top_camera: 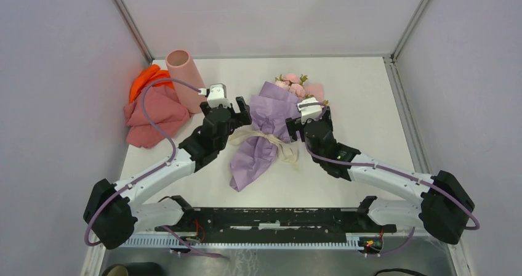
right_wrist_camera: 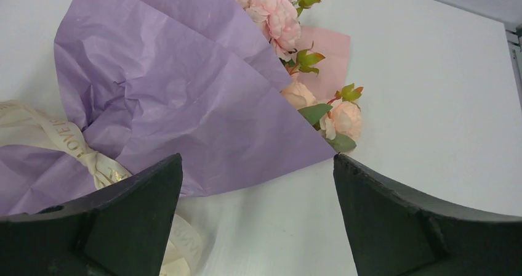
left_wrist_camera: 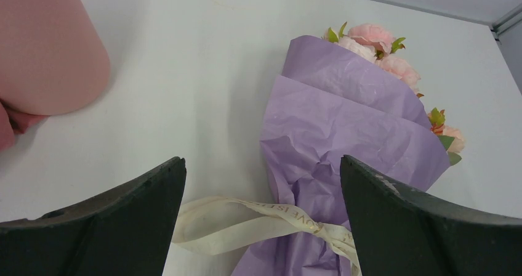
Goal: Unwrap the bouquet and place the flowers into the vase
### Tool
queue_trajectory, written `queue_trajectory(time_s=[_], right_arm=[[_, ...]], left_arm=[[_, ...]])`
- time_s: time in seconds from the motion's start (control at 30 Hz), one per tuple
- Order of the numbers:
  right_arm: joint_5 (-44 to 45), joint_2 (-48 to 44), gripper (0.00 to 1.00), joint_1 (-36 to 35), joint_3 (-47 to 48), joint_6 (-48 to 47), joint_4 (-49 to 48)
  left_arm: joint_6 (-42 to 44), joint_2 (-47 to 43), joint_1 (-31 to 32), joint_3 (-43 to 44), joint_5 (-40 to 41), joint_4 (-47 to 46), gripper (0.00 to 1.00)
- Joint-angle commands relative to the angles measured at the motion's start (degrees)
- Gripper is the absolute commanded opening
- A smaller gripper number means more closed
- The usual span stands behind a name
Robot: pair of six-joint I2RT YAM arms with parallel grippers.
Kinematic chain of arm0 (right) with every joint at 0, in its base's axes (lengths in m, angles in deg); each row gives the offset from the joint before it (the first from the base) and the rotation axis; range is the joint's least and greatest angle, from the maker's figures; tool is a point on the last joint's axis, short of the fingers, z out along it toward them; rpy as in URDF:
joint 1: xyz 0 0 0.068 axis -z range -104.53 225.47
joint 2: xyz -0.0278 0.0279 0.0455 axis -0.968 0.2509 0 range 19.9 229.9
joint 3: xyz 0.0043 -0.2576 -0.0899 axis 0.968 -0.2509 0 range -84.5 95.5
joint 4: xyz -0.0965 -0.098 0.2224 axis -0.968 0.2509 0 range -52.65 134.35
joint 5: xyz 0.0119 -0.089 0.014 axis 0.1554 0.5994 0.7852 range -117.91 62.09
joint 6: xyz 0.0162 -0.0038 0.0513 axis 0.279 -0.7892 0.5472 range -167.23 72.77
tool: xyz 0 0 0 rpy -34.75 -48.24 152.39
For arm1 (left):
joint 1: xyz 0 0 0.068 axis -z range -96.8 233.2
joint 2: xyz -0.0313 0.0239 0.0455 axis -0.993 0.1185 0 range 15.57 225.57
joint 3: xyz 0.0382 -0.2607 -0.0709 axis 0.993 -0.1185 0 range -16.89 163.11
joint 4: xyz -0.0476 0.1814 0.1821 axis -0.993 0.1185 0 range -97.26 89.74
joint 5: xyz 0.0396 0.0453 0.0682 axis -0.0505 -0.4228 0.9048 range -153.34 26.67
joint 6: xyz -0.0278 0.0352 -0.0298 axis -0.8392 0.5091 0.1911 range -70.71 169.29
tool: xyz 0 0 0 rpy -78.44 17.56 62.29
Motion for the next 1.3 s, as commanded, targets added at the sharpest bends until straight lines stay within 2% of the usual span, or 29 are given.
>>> queue_trajectory(time_s=[0.0, 0.4, 0.47, 0.53, 0.6, 0.7, 0.9, 1.03, 1.27], right_arm=[[-0.05, -1.41, 0.98, -0.27, -1.07, 1.73, -2.37], [0.47, -2.30, 0.98, -0.19, -5.46, 3.11, -4.35], [1.21, 0.14, 0.98, 0.72, -5.61, 5.06, -3.80], [-0.08, 3.75, 0.98, 1.87, -5.38, 6.32, -3.75], [-1.35, 7.82, 0.98, 2.66, -4.74, 6.67, -4.45], [-2.02, 13.05, 0.98, 3.37, -1.49, 6.79, -3.50], [-3.39, 20.59, 0.98, 6.67, 2.90, 6.50, -4.80], [-8.07, 24.63, 0.98, 11.05, 5.30, 6.64, -8.12], [-9.11, 36.57, 0.98, 12.40, 20.22, 1.53, -4.67]], left_arm=[[1.50, -0.49, -0.11, -0.46, 0.19, -2.35, 1.00], [1.75, -0.50, -0.13, -0.96, -0.46, -2.55, 1.00], [1.23, 0.63, -0.10, -0.15, 2.15, -0.55, 1.00], [-0.54, 3.42, -0.40, 2.10, 6.64, 4.12, 1.00], [-2.52, 7.53, -2.11, 4.86, 7.48, 10.05, 1.00], [-4.83, 11.87, -2.59, 5.76, 5.12, 13.78, 1.00], [-6.76, 11.94, -2.57, 0.18, 1.17, 10.91, 1.00], [-9.15, 12.99, -2.42, -3.04, -3.67, 10.28, 1.00], [-12.30, 10.86, -1.41, -9.12, -8.93, 7.54, 1.00]])
